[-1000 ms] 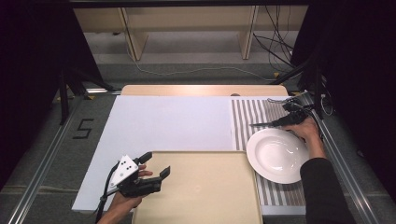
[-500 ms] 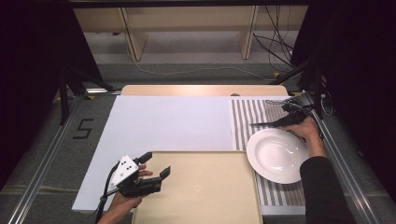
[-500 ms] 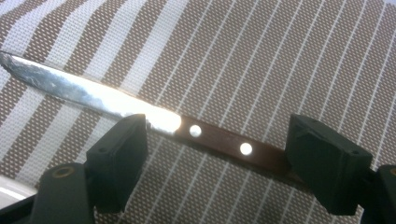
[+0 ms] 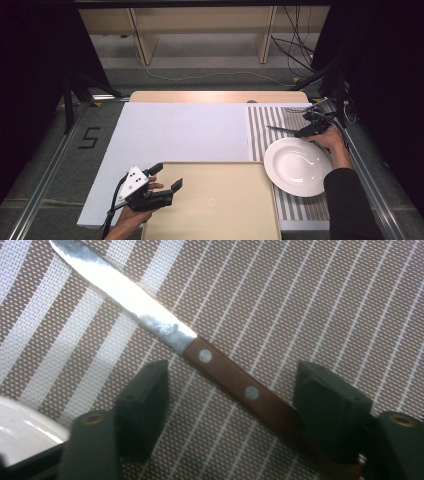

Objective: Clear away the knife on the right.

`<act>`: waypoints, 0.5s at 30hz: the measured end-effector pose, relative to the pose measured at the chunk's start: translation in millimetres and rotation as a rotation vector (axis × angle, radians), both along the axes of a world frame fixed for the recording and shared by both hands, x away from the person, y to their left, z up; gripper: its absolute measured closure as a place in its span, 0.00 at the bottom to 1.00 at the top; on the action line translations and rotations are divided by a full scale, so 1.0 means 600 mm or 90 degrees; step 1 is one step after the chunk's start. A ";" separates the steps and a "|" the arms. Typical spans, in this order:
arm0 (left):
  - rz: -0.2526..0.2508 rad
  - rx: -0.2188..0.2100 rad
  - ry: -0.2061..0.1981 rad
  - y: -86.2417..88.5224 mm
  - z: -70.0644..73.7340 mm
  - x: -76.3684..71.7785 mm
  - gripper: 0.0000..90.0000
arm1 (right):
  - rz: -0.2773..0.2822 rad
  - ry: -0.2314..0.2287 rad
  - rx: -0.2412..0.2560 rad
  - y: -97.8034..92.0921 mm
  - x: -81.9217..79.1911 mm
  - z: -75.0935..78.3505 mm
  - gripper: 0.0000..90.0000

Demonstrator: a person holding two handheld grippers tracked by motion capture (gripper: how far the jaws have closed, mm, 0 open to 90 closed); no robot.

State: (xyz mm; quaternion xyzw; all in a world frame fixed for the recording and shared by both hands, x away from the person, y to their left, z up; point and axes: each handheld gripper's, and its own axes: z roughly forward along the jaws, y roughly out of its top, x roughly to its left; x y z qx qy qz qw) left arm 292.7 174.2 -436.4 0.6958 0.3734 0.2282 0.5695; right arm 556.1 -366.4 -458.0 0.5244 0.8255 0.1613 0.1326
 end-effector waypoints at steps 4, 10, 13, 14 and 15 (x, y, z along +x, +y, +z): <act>-0.001 0.000 0.000 -0.001 0.000 0.000 0.18 | 0.012 0.022 -0.009 0.001 -0.003 0.002 0.52; 0.000 0.000 0.001 -0.001 0.000 0.000 0.18 | 0.015 0.046 -0.007 0.008 0.001 0.006 0.67; -0.002 -0.001 0.000 -0.001 0.000 0.000 0.18 | 0.018 0.056 -0.017 0.015 0.003 0.009 0.72; -0.002 -0.001 -0.001 -0.001 0.000 0.000 0.18 | 0.018 0.061 -0.017 0.017 0.004 0.009 0.74; -0.002 -0.001 -0.001 -0.001 0.001 0.000 0.18 | 0.021 0.065 -0.020 0.019 0.005 0.010 0.78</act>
